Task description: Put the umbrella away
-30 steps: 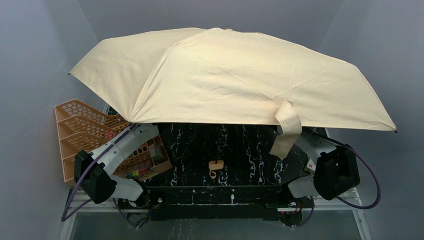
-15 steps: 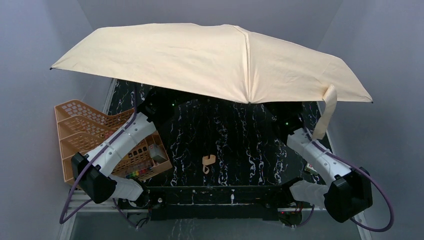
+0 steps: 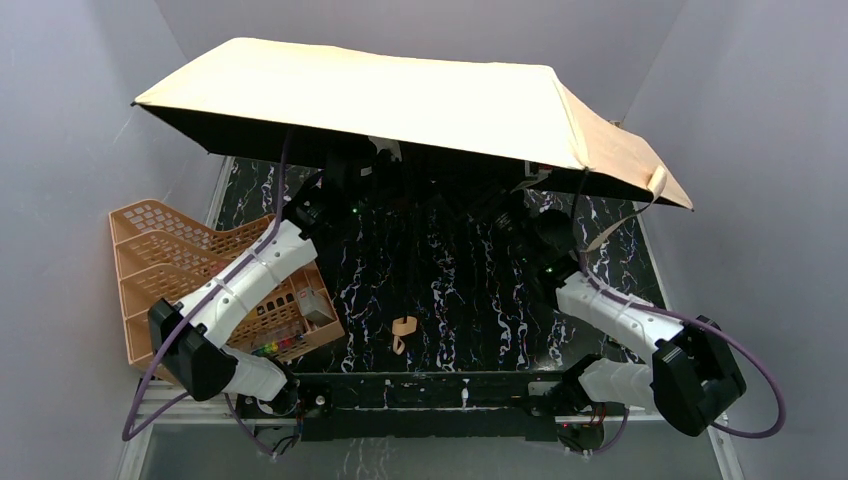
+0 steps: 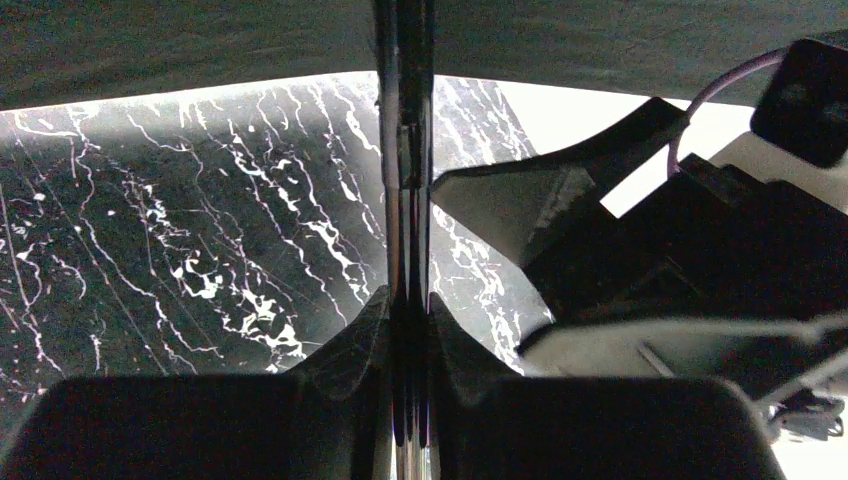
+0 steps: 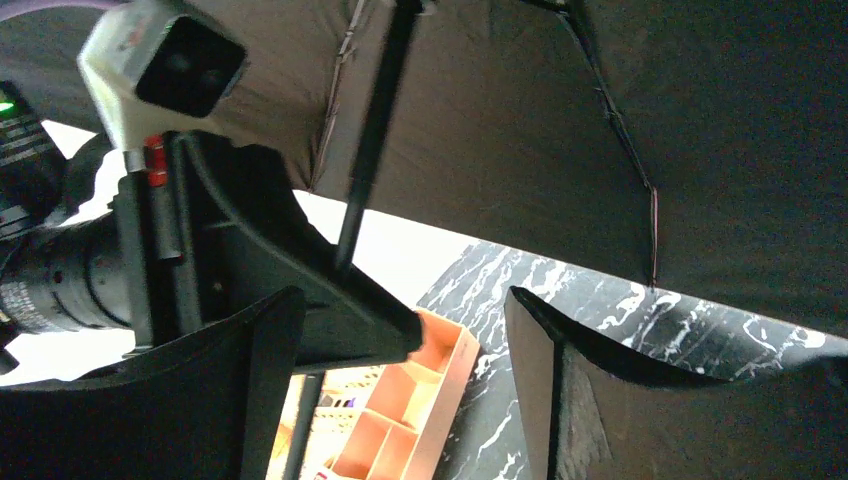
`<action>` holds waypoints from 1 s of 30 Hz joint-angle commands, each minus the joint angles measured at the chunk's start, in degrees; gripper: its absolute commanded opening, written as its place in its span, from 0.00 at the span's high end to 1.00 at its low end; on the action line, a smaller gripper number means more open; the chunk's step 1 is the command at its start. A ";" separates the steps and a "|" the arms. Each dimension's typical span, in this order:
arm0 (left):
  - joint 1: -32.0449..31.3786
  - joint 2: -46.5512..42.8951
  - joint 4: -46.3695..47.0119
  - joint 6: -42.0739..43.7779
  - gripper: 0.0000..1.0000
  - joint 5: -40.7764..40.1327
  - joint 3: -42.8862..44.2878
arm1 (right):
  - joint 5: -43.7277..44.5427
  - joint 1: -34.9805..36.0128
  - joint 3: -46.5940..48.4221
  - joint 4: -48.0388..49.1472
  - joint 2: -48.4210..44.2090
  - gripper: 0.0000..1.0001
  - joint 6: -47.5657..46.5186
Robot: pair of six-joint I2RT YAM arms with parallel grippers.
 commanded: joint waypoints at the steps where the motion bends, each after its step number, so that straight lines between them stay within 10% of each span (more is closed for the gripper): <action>1: -0.56 0.21 0.84 2.94 1.00 -1.40 3.97 | 8.80 4.47 2.67 8.53 1.47 0.17 -6.69; 30: -1.80 -1.07 -0.30 5.06 1.00 0.69 -0.82 | 20.30 2.64 25.03 -12.51 12.95 0.28 10.75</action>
